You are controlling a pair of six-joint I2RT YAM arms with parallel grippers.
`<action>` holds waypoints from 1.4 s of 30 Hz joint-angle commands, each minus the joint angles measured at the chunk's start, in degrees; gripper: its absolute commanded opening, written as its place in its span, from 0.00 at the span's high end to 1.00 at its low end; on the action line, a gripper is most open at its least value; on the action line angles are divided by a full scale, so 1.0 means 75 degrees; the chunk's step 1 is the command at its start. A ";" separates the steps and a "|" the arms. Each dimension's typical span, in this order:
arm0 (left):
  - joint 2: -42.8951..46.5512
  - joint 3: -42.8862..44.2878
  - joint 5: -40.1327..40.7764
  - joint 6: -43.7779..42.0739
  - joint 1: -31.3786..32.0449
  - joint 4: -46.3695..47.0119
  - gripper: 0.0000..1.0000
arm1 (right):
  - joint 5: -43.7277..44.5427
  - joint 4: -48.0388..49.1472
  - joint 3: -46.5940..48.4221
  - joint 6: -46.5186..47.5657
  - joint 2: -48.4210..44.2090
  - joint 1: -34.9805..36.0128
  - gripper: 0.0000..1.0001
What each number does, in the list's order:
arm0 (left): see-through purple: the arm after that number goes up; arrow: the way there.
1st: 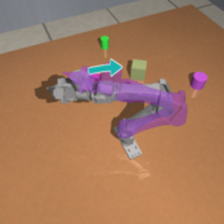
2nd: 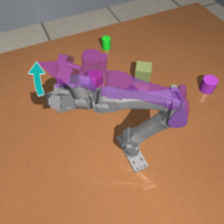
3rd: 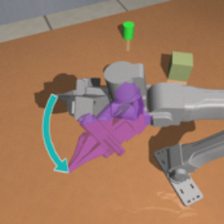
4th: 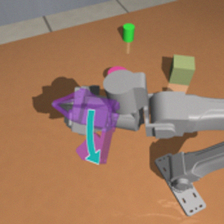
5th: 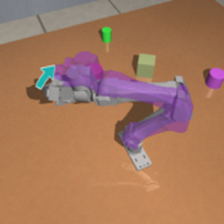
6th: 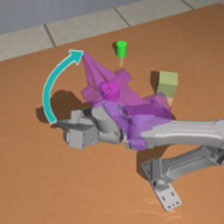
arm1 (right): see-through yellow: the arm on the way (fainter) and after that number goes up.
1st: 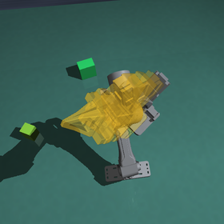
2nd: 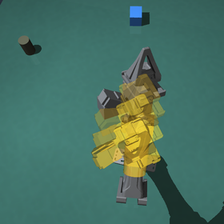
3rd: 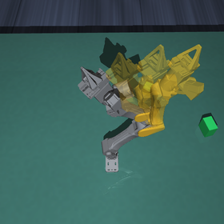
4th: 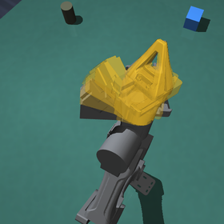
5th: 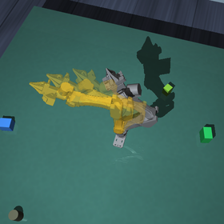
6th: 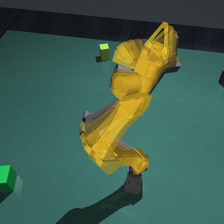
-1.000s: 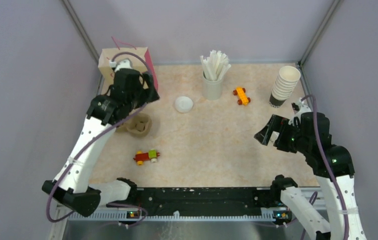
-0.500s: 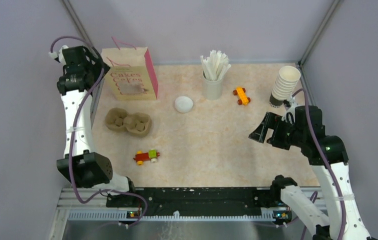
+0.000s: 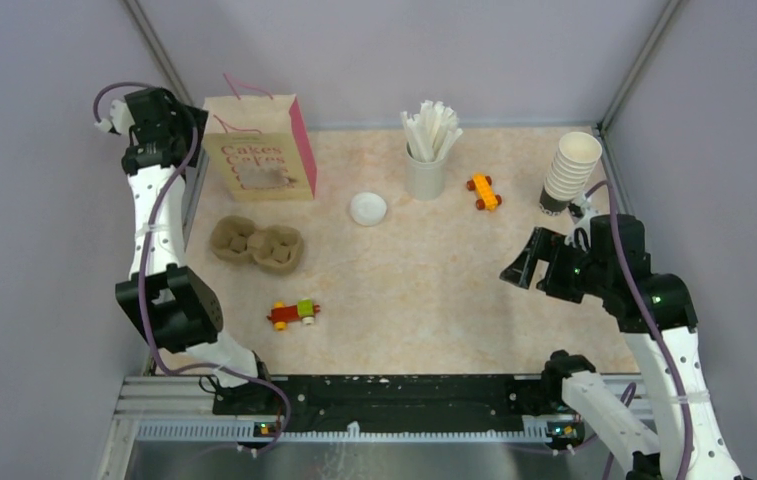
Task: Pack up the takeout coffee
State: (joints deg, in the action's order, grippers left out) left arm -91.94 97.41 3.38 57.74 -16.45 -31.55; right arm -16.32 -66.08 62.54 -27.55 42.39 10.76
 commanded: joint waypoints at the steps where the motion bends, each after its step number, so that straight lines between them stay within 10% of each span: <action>1: -0.0323 0.0263 -0.0313 0.0688 -0.0031 0.0413 0.26 | 0.0266 0.0040 0.0072 0.0029 0.0011 0.0066 0.13; 31: -0.0913 0.0464 -0.1532 0.1387 0.0154 -0.0294 0.55 | 0.0582 0.0401 0.0226 0.0663 0.0648 0.0065 0.14; 42: -0.0952 0.1985 -0.0522 -0.1283 0.0154 -0.0631 0.35 | 0.0555 0.0426 0.0363 0.0686 0.0651 0.0071 0.14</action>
State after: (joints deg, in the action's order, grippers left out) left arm -99.04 107.04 -4.51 60.82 -15.44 -37.63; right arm -12.56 -64.71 62.33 -23.27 47.64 10.76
